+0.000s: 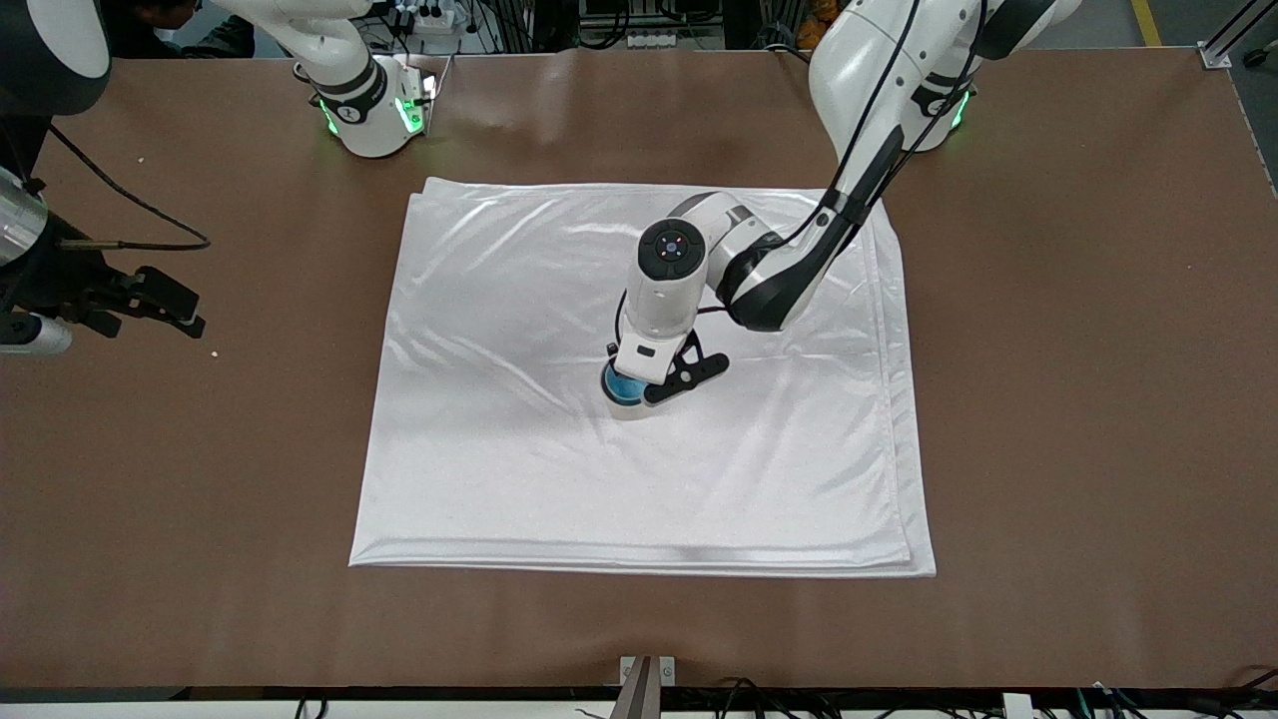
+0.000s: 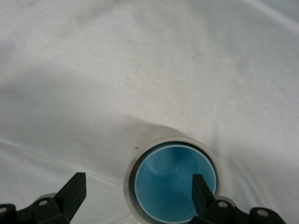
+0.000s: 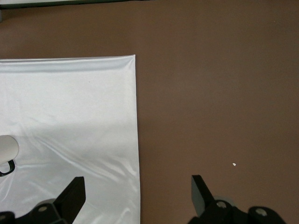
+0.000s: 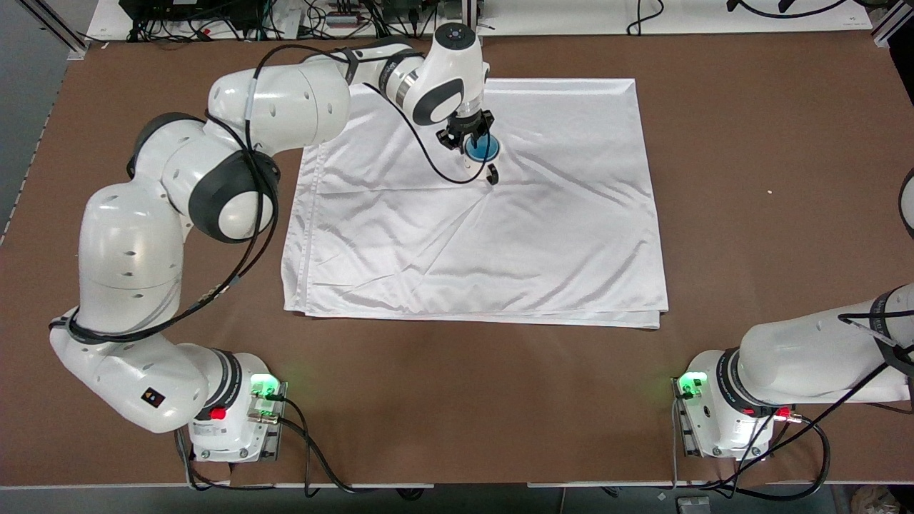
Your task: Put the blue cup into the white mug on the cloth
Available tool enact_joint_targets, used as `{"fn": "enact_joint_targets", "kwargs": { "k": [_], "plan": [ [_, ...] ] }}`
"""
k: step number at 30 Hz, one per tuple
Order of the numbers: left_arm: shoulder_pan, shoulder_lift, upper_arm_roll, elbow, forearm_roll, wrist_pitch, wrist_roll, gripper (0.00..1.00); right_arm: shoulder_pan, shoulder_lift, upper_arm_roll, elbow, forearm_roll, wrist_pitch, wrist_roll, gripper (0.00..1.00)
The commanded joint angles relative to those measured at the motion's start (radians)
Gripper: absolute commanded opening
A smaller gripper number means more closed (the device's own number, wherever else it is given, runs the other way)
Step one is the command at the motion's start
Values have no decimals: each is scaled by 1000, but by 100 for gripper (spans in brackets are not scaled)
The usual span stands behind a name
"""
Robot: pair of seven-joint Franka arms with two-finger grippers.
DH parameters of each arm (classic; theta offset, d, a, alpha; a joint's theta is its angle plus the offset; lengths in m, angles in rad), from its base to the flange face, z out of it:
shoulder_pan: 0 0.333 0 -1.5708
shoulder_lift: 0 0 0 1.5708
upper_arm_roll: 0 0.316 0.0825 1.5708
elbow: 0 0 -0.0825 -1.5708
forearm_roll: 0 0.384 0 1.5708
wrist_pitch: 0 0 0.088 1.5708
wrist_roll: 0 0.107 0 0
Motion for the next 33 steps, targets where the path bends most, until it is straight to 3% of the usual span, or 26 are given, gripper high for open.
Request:
{"fn": "enact_joint_targets", "kwargs": {
  "k": [1, 22, 33],
  "plan": [
    [32, -15, 3, 5, 46, -5, 2, 100, -12, -33, -3, -33, -9, 10, -8, 100],
    [366, -78, -7, 1, 40, -92, 440, 100, -9, -33, -1, -32, -37, 7, -8, 100],
    [571, -92, -12, 1, 38, -118, 760, 100, -7, -33, -1, -32, -37, 2, -6, 100]
  ]
}}
